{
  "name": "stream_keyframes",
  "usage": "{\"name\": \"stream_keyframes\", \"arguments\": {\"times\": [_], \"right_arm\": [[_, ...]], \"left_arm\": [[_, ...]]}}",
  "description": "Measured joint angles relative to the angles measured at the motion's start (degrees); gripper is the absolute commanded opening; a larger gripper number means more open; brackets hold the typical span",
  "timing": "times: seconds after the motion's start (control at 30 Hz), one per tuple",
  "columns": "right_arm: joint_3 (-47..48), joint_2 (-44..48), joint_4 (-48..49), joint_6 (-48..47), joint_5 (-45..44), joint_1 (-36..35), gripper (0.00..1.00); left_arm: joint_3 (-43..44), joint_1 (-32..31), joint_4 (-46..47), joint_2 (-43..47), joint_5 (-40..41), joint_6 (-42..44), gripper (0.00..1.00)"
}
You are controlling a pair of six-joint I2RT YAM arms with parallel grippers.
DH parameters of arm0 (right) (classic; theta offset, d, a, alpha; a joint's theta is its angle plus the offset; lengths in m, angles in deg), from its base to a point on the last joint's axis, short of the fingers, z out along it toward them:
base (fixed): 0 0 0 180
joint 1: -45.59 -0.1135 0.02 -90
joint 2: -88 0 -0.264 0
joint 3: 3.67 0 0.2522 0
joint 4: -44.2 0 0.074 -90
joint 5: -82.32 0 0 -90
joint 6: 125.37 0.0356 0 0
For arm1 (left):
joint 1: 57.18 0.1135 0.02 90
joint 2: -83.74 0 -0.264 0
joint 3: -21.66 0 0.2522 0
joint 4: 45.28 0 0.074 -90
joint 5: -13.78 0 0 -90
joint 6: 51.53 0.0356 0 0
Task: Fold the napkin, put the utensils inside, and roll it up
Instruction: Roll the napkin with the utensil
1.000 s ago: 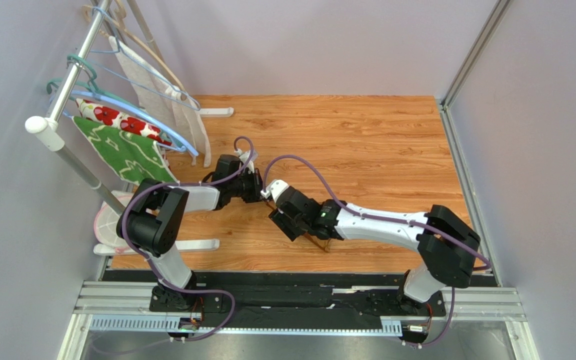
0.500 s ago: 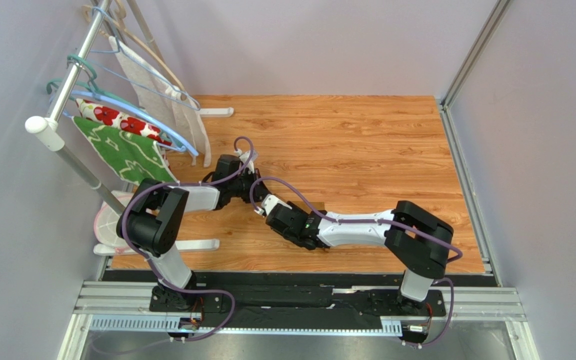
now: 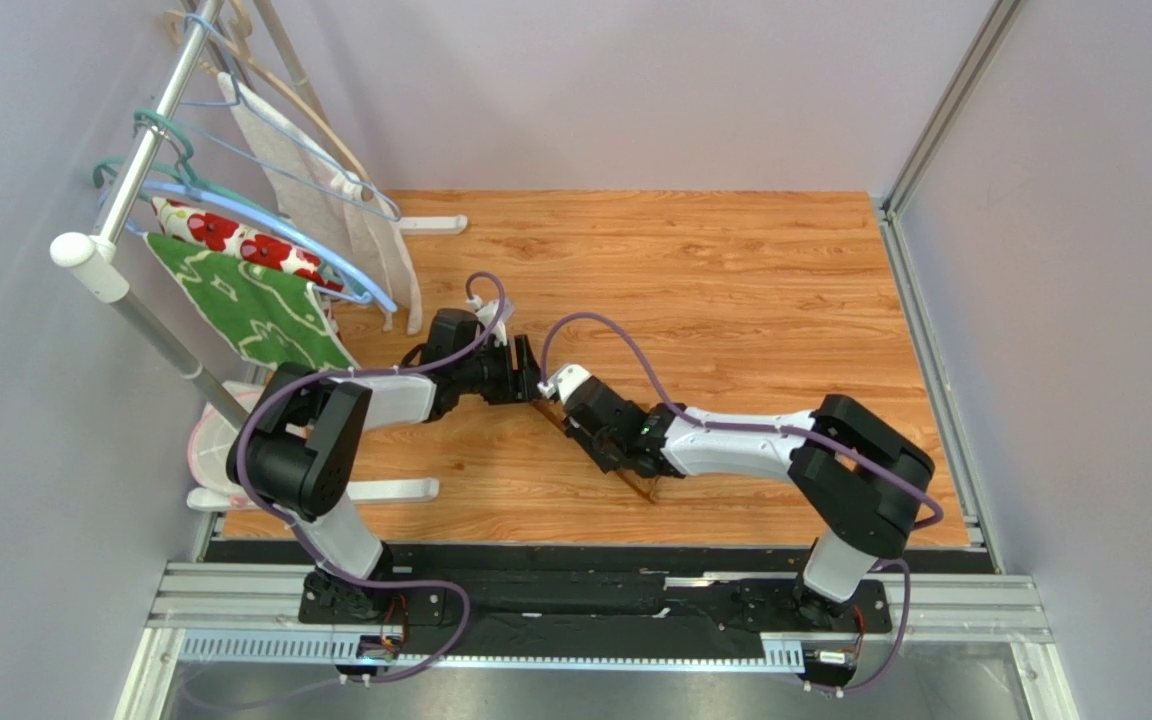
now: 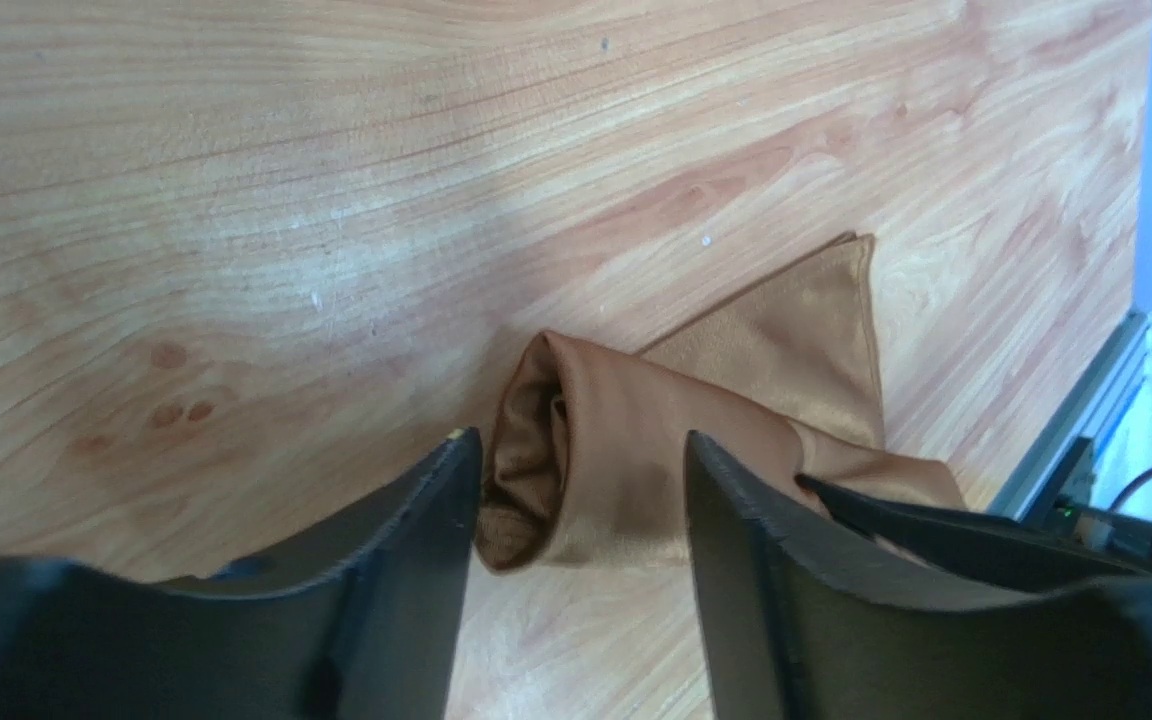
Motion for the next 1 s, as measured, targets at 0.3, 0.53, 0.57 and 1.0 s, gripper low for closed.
{"name": "stream_keyframes", "arguments": {"times": [0.3,0.53,0.57,1.0], "right_arm": [[-5.0,3.6,6.6,3.1,28.4,13.9,0.13],[-5.2,-0.2,9.5,6.2,48.7,21.8,0.09],[-5.0,-1.0,9.6,6.5,51.3,22.3,0.09],[-4.1,-8.2,13.0,11.0,68.1,28.1,0.07]], "left_arm": [[-3.8,1.0,0.6,10.7,4.8,0.5,0.74],[-3.8,1.1,1.1,9.1,4.7,0.5,0.73],[-3.8,1.1,1.1,8.7,4.6,0.5,0.72],[-3.5,1.1,0.5,5.4,3.3,0.5,0.62]]}}
